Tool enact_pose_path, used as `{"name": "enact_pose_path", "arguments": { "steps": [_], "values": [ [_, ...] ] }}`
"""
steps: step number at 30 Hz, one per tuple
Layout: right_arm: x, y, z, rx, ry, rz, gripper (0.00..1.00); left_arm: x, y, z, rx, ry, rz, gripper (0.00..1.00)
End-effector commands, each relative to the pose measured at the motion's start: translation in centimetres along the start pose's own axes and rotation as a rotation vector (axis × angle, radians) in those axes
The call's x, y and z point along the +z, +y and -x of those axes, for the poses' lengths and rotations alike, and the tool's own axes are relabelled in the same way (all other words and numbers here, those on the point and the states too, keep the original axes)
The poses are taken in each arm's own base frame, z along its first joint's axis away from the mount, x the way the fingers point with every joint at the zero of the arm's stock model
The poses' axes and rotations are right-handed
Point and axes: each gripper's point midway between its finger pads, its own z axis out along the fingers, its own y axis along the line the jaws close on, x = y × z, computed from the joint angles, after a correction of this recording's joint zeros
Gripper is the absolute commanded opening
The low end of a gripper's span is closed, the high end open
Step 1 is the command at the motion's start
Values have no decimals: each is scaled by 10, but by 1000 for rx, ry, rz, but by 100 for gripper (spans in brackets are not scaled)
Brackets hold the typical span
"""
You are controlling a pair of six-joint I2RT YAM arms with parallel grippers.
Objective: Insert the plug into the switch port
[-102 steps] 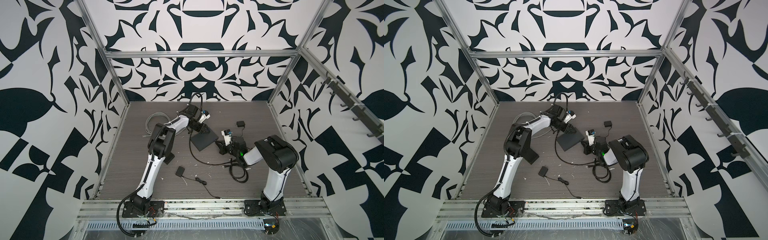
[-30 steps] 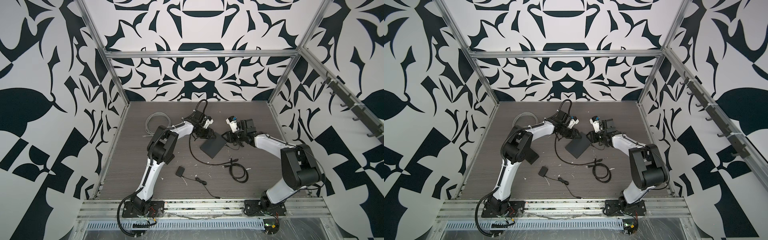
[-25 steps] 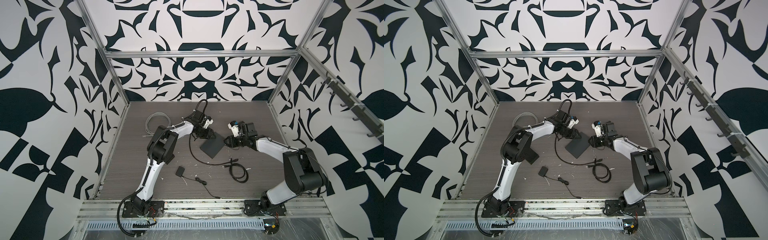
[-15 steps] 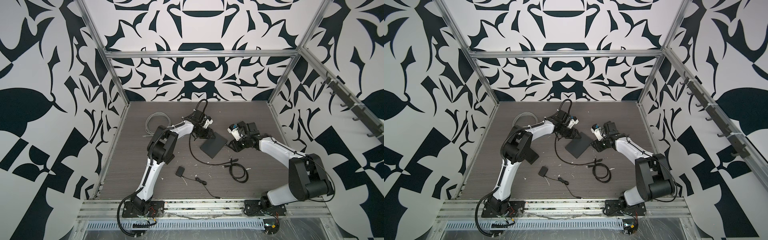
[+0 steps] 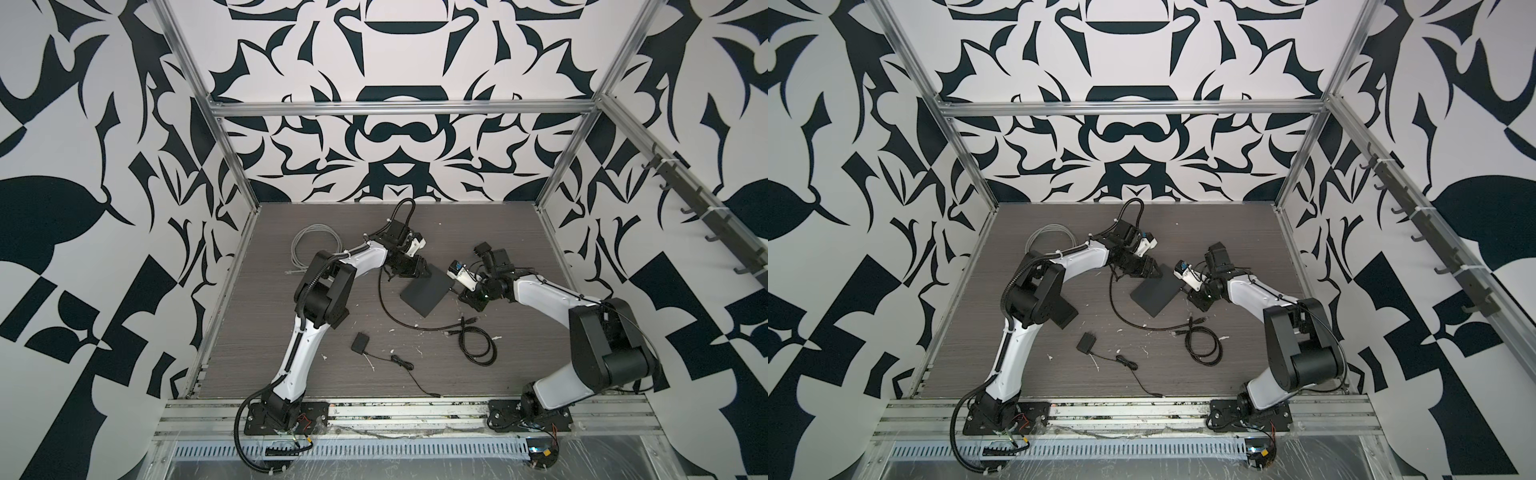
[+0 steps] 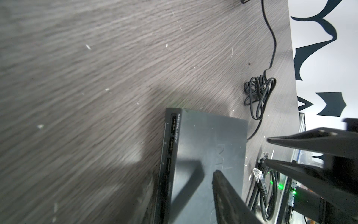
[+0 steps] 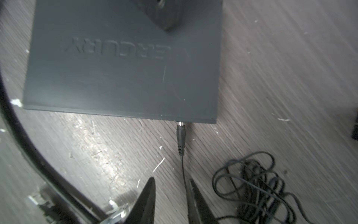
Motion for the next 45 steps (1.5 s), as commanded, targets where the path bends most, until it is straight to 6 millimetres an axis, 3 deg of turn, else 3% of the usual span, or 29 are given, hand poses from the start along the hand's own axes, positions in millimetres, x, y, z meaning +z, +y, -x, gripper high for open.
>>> {"name": "enact_pose_path", "arguments": {
  "steps": [1,5,27,41,45],
  "values": [
    [-6,-12,20,-59,-59,-41,32,-1,2,0,-26,9,5,51],
    [-3,-22,23,-69,-70,-87,29,-1,1,0,-27,11,2,51],
    [14,-22,21,-109,14,9,25,-1,0,4,-29,11,2,51],
    [-7,-19,35,-91,-46,-13,27,-1,1,2,-30,15,8,51],
    [-17,-7,42,-109,-96,27,27,-1,1,2,-29,14,9,51]
  ]
}}
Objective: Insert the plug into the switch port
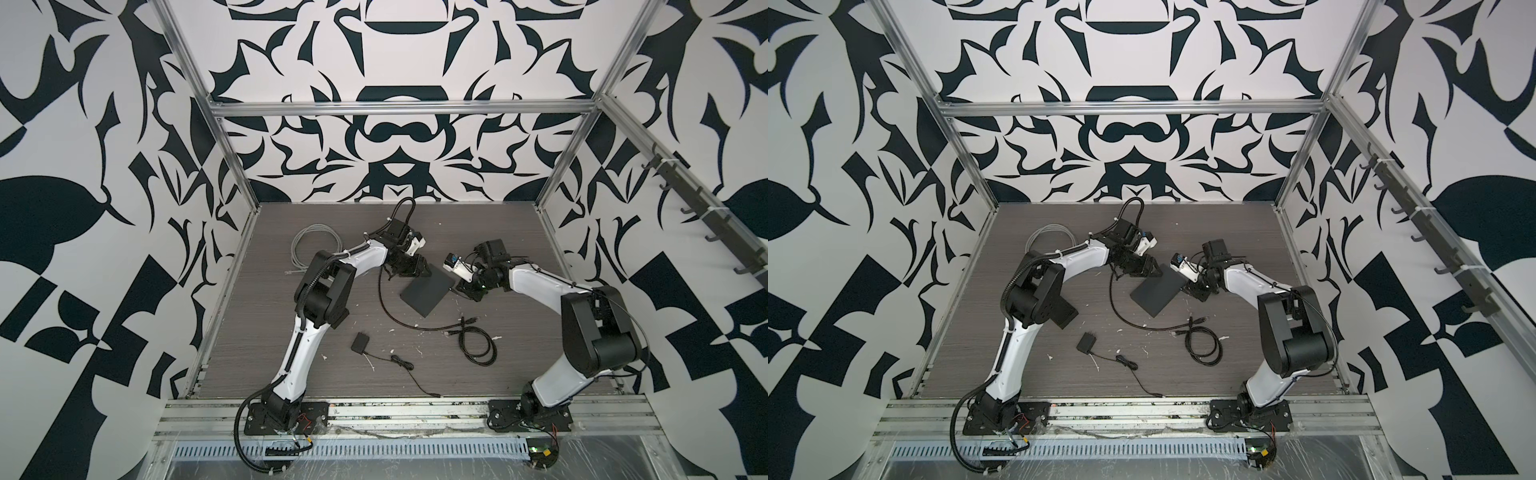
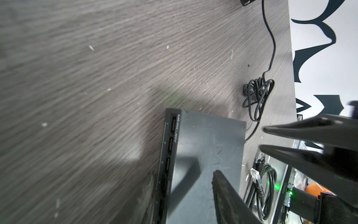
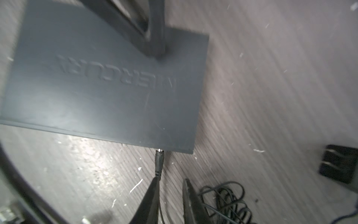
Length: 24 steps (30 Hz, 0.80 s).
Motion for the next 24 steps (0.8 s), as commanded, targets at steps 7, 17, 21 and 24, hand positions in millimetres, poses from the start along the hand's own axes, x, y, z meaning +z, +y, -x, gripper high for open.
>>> {"name": "enact_pose_path", "arguments": {
  "steps": [7,17,21,24],
  "values": [
    [-4,13,-6,15,33,72,28,1,1,2,-12,9,6,51],
    [13,8,-16,38,86,86,27,0,0,2,-10,7,4,51],
    [17,3,-18,42,100,65,24,-1,-1,2,-10,8,1,51],
    [18,2,-17,38,97,61,23,-1,-2,2,-8,8,-2,51]
  ]
}}
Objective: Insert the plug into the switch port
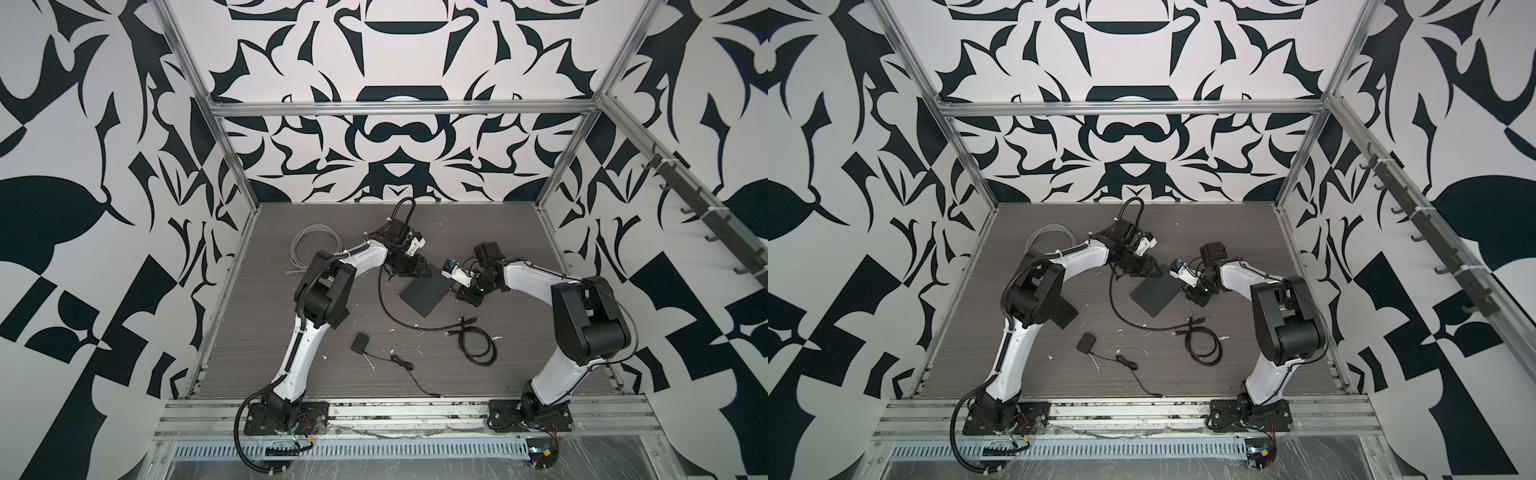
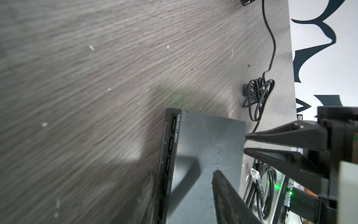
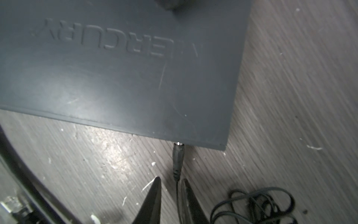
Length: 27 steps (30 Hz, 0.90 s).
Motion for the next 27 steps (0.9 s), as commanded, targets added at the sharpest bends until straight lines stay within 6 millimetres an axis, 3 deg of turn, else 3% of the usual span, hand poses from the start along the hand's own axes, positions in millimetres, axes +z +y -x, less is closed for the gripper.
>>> {"name": "enact_pose_path", "arguments": {
  "steps": [1,17,27],
  "values": [
    [-6,-10,11,-12,-20,-35,23,0,-3,2,-7,10,-3,51],
    [5,-7,15,-67,18,-8,25,-1,-8,2,-6,9,-21,51],
    [2,-6,21,-84,-23,-17,6,2,-10,-1,-10,17,-34,50]
  ]
}}
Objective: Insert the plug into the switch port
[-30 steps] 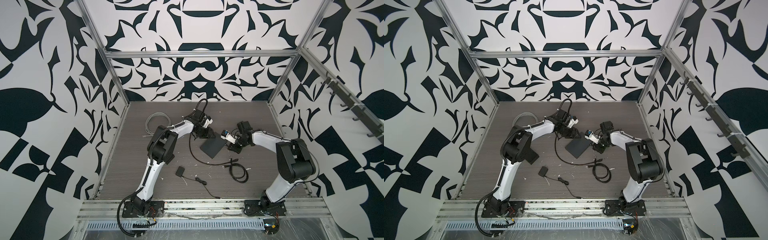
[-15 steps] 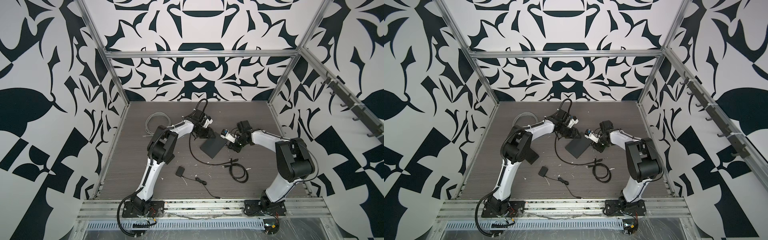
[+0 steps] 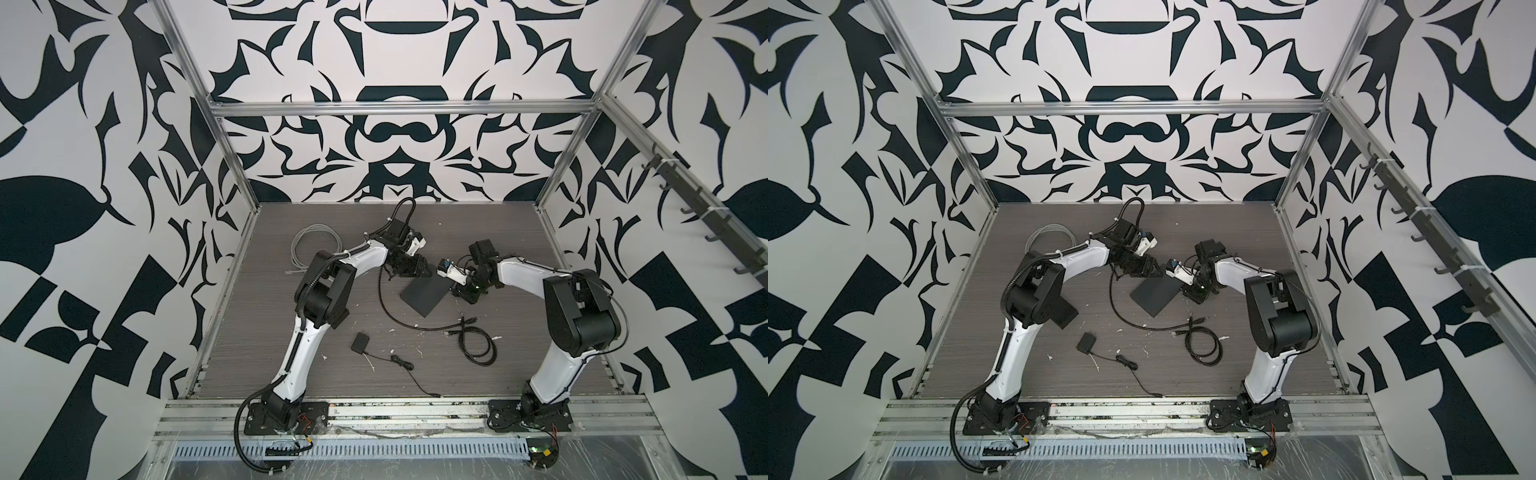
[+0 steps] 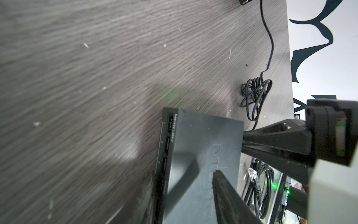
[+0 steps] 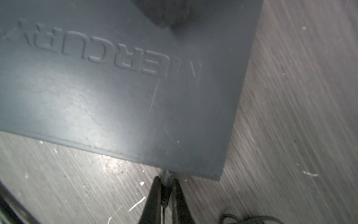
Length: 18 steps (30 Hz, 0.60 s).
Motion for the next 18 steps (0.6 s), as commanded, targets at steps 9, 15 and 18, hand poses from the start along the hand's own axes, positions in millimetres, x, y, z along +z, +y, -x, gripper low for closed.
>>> {"name": "enact_pose_path", "arguments": {
  "steps": [9,15,18],
  "values": [
    [-12,-12,40,8,-160,-39,0,19,-22,-19,-6,74,-77,49],
    [-16,-22,58,29,-225,-63,0,26,-32,-32,-19,122,-140,49],
    [-24,-20,74,13,-306,-52,0,30,-40,-39,-8,144,-178,49]
  ]
}}
